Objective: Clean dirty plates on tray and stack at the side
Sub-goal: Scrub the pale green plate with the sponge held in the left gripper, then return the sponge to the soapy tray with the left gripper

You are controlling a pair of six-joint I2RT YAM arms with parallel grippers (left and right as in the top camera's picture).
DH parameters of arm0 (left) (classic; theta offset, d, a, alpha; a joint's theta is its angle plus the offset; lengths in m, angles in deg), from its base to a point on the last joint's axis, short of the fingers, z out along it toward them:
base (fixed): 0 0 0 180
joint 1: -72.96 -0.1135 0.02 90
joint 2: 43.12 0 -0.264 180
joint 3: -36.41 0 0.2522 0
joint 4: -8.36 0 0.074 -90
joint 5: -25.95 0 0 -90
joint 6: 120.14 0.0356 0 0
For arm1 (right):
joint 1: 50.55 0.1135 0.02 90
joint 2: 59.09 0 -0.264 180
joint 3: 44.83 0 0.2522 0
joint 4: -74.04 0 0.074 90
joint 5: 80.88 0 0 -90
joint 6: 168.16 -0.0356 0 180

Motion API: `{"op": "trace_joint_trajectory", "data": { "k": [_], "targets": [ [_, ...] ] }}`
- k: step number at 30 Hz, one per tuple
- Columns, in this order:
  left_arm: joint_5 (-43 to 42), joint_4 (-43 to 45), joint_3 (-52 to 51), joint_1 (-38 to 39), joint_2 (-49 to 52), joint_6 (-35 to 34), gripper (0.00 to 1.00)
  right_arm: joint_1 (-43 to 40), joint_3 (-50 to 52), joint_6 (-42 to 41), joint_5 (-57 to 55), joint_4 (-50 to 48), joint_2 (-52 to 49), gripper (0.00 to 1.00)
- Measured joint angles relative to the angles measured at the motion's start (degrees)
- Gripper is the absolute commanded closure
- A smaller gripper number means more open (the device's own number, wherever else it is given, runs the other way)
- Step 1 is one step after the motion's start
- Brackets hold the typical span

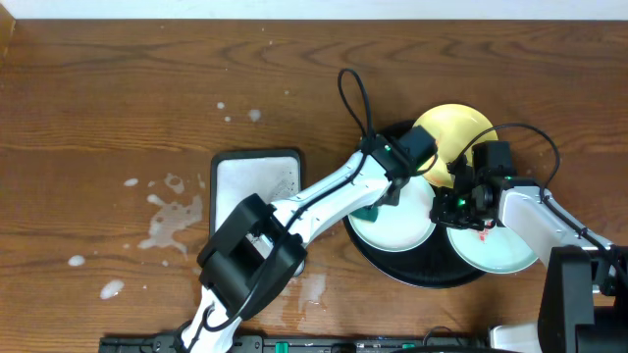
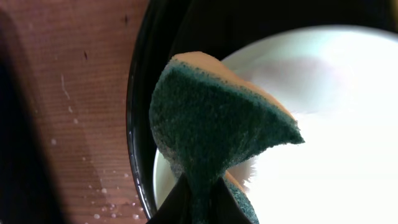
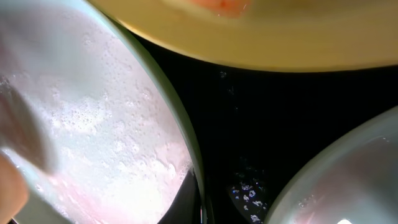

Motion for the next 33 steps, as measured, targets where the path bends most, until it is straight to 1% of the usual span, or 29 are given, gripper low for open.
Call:
{"op": "trace_joint_trajectory", "data": {
  "k": [1,2,3,5,8,11,14,17,20,21,25,27,28,30,33],
  "targets": [
    [-0.5,-0.07,0.02,-0.13,-0.7,0.0,0.92,0.0,0.0,0.07,-0.09,-0.07,0.0,0.87],
    [-1.27,-0.5,0.02,-0.31,-1.66,-0.02,0.92,0.0,0.02,0.02,-0.2,-0.15,-0.02,0.85],
    [-1.99,-1.05,0.02,-0.48,-2.86,-0.02,0.92,0.02,0.02,0.13,0.0,-0.28,0.0,0.86],
    [-3.3,-2.86,0.02,-0.94,-6.01,-0.02,0.92,0.04,0.02,0.28,-0.02,-0.44,0.0,0.99],
    [-4.63,-7.89,0.17,-2.51,-11.47,-0.02,0.92,0.0,0.02,0.2,-0.24,-0.7,0.0,0.99],
    [-5.16,-13.86,0.46,-6.21,-16.41,0.04,0.92,0.0,-0.42,0.2,-0.39,0.55,0.0,0.99],
    [-5.46,-18.75,0.39,-12.02,-19.19,0.68,0.92,0.0,-1.16,0.22,-2.01,3.39,0.44,0.99],
    [-5.57,-19.78,-1.51,-18.45,-20.41,1.81,0.92,0.13,-1.79,0.2,-5.6,8.15,3.06,0.99],
    [-5.6,-19.3,-5.92,-23.76,-21.0,3.54,0.84,1.79,-2.89,0.13,-10.47,11.39,8.7,0.99],
    [-5.64,-19.04,-7.72,-25.35,-21.07,4.37,0.79,2.91,-3.41,-0.02,-12.24,12.11,10.8,0.99],
    [-7.26,-15.96,-13.09,-29.0,-21.73,7.19,0.67,8.63,-4.83,-0.59,-19.96,13.75,18.53,0.99],
    [-8.55,-14.51,-15.21,-30.05,-22.62,8.37,0.63,12.33,-5.01,-1.09,-24.87,14.03,22.14,0.99],
    [-9.22,-14.12,-16.02,-30.42,-23.23,8.94,0.59,13.75,-5.11,-1.2,-26.82,14.16,23.28,0.99],
    [-9.99,-13.86,-16.7,-30.67,-24.24,9.81,0.49,17.14,-5.33,-1.36,-31.58,14.14,25.49,0.99],
    [-10.93,-13.7,-16.87,-30.67,-26.51,10.47,0.41,22.05,-6.05,-0.74,-39.1,14.08,27.26,0.99]
  ]
}}
